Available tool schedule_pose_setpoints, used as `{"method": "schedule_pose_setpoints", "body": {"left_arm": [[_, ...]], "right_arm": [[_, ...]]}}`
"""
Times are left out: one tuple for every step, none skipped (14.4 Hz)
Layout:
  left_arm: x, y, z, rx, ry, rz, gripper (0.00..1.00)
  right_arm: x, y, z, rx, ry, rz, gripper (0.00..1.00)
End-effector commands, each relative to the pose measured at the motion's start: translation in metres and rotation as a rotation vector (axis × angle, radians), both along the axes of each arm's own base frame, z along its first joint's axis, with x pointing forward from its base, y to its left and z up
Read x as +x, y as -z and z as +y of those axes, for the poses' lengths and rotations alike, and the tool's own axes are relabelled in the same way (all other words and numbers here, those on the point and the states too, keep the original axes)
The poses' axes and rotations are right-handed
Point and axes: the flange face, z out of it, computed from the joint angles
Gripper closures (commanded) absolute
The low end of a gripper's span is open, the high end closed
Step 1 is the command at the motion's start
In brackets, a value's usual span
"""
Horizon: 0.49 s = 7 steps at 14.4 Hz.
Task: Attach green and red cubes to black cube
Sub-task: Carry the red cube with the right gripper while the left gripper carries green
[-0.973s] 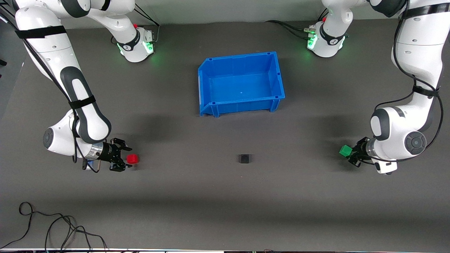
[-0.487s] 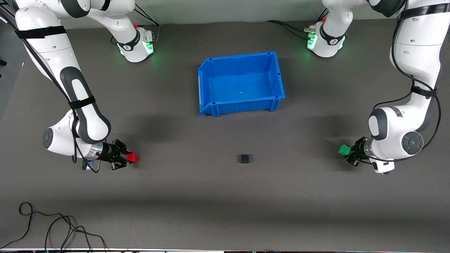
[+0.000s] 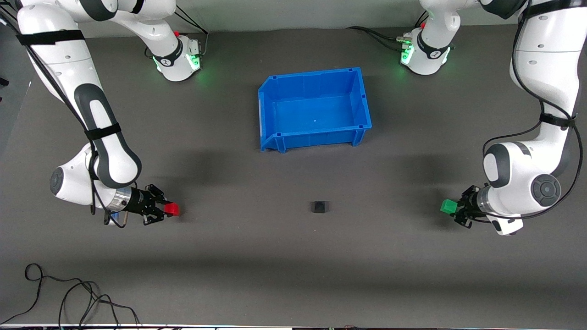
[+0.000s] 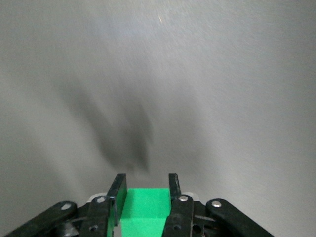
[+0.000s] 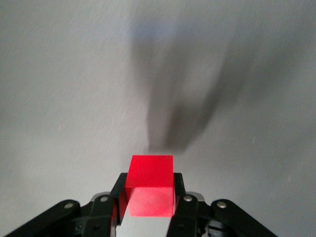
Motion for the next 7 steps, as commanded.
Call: {"method": "schedule_pose_setpoints", "body": {"left_arm": [[0.013, -0.01, -0.027, -0.031, -0.106, 0.041, 0.98], [0.014, -0.01, -0.033, -0.03, -0.145, 0.044, 0.98], [0.015, -0.012, -0.043, -0.03, -0.185, 0.046, 0.98], [0.018, -0.013, -0.054, -0.03, -0.224, 0.044, 0.98], [0.021, -0.01, -0.074, -0.029, -0.252, 0.048, 0.98], [0.026, -0.009, -0.092, -0.028, -0.267, 0.046, 0.98], [0.028, -0.008, -0.107, -0.031, -0.275, 0.045, 0.98]], "right_arm": [[0.014, -0.041, 0.059, 0.047, 0.024, 0.019, 0.65], [0.017, -0.049, 0.084, 0.049, 0.039, 0.024, 0.65], [0.02, -0.056, 0.109, 0.052, 0.041, 0.024, 0.65], [0.024, -0.064, 0.136, 0.054, 0.053, 0.028, 0.65], [0.024, -0.068, 0.168, 0.054, 0.059, 0.036, 0.65], [0.024, -0.069, 0.199, 0.056, 0.063, 0.045, 0.65], [0.024, -0.07, 0.226, 0.057, 0.077, 0.055, 0.65]]}}
